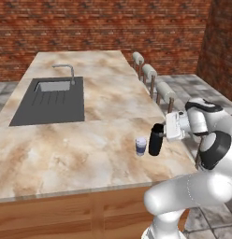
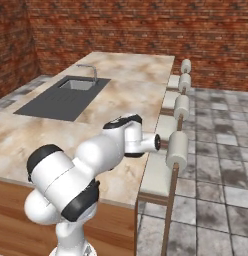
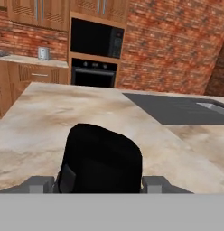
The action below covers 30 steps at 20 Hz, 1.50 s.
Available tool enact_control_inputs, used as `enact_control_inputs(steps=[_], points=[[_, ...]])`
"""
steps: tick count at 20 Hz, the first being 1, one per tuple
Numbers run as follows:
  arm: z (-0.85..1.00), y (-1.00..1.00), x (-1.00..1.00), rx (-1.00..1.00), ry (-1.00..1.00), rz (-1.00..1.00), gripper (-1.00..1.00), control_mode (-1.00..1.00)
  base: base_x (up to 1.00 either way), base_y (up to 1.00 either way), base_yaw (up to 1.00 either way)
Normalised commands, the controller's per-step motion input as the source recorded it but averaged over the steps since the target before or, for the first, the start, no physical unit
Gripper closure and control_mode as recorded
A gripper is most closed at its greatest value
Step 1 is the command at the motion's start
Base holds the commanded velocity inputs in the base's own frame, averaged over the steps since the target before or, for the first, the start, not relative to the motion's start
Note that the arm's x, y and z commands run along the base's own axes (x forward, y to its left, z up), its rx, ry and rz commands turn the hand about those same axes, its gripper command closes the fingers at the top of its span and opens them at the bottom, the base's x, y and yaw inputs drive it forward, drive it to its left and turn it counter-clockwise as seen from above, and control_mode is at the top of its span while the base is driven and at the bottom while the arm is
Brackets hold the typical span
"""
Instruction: Move the drinks to the dining counter.
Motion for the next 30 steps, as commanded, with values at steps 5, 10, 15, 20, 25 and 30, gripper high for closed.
enact_control_inputs(steps=[5,10,15,20,25,30], points=[[-0.21,0.0,0.0,0.0,0.0,0.0,-1.0,-1.0,0.0,0.0,0.0],[-0.12,0.0,-0.03,0.0,0.0,0.0,-1.0,-1.0,0.0,0.0,0.0],[0.0,0.0,-0.11,0.0,0.0,0.0,-1.0,-1.0,0.0,0.0,0.0],[0.0,0.01,-0.18,0.0,0.0,0.0,-1.0,-1.0,0.0,0.0,0.0],[0.04,0.0,-0.22,0.0,0.0,0.0,-1.0,-1.0,0.0,0.0,0.0],[0.38,0.0,-0.41,0.0,-0.07,0.0,-1.0,-1.0,0.0,0.0,0.0]])
